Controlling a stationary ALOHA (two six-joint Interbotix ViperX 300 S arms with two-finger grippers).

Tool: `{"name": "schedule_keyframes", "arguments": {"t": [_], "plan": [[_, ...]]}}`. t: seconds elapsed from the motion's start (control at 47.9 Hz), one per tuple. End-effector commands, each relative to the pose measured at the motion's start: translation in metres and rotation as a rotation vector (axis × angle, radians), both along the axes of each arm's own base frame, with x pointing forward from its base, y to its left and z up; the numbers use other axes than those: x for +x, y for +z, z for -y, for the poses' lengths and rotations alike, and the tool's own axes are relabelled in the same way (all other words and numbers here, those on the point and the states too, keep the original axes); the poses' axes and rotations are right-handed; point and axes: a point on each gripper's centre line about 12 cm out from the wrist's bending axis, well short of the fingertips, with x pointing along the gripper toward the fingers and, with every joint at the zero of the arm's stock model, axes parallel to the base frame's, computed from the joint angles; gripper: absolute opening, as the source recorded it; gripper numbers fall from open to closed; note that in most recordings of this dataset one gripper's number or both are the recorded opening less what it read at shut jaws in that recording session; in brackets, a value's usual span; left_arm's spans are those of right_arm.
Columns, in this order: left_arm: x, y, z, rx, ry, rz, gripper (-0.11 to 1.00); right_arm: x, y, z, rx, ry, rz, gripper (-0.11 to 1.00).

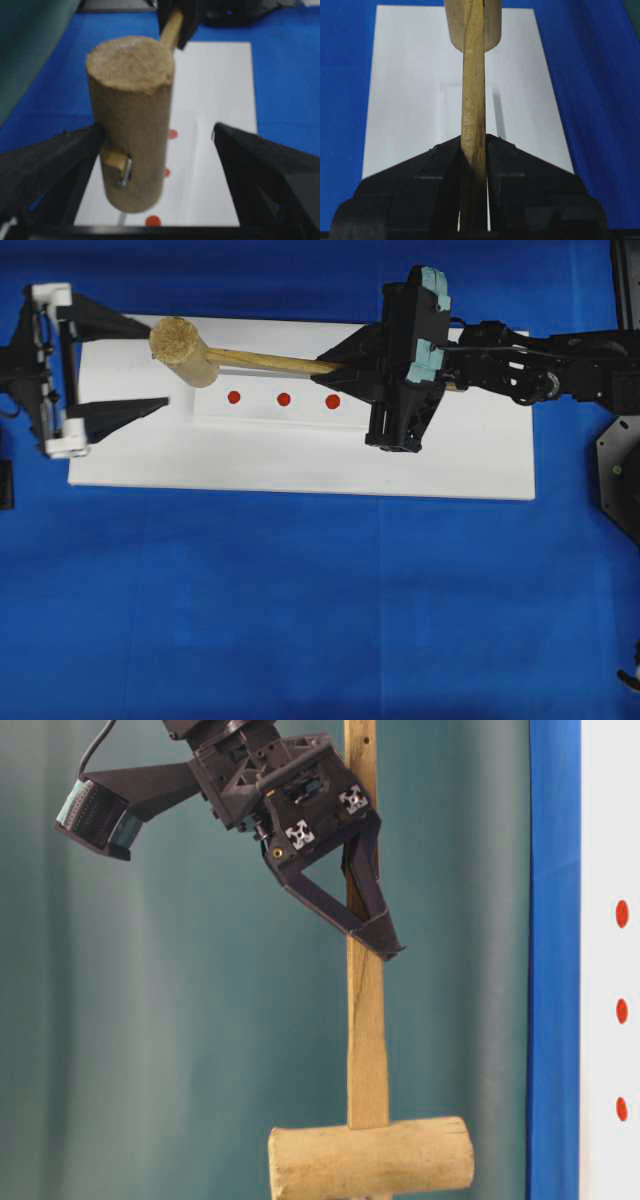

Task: Hit the mark with a hammer.
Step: 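Reach the left gripper to the mallet head and grasp it again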

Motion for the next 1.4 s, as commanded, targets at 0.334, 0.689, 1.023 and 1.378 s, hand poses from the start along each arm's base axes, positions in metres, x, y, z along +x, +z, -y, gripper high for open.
{"name": "schedule_keyframes", "arguments": {"t": [0.334, 0.689, 1.023, 1.378], "plan": [[0.044, 0.007, -0.013, 0.001, 0.015, -0.003, 0.94, 0.004, 0.018, -0.003, -0.022, 0.013, 0.050, 0.03], [0.046, 0.011, -0.011, 0.026, 0.003, 0.006, 0.93, 0.004, 0.018, -0.004, -0.021, 0.017, 0.049, 0.03], [0.048, 0.009, -0.001, 0.024, -0.029, -0.010, 0.45, 0.004, 0.019, -0.004, -0.022, 0.016, 0.051, 0.03], [0.048, 0.009, -0.001, 0.013, -0.028, -0.012, 0.45, 0.004, 0.018, -0.005, -0.016, 0.023, 0.042, 0.03]]}}
